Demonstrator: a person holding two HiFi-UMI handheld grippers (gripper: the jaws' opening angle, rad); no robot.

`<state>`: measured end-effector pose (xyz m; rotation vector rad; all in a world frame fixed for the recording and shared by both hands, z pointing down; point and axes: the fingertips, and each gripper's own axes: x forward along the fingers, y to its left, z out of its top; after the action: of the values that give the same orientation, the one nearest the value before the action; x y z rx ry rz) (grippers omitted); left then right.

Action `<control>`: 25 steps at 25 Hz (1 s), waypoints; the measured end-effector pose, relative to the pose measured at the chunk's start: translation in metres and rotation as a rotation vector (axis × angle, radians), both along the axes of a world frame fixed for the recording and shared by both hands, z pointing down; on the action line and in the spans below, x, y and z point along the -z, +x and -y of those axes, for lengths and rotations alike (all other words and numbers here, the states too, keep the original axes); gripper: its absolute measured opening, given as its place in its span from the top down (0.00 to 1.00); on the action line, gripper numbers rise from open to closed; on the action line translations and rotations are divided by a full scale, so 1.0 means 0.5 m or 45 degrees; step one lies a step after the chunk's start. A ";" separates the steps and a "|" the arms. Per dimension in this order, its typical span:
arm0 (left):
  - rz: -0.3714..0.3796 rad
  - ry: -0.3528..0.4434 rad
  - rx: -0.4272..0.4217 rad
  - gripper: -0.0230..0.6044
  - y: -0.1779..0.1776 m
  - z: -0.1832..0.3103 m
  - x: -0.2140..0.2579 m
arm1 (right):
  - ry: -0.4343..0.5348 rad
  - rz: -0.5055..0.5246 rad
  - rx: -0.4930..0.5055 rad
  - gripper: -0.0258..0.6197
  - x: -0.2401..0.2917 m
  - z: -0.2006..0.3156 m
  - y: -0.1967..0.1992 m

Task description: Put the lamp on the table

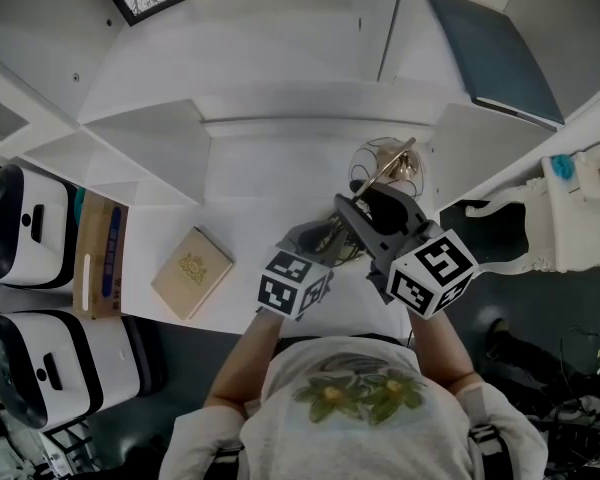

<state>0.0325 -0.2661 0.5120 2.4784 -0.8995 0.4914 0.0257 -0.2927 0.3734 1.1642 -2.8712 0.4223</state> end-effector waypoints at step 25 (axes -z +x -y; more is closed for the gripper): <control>0.002 -0.012 0.051 0.85 -0.028 -0.023 -0.021 | 0.035 0.001 0.090 0.76 -0.018 -0.048 -0.043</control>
<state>0.0186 -0.2546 0.5227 2.4473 -0.9431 0.4829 0.0044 -0.2687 0.3825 1.0631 -2.9169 0.3827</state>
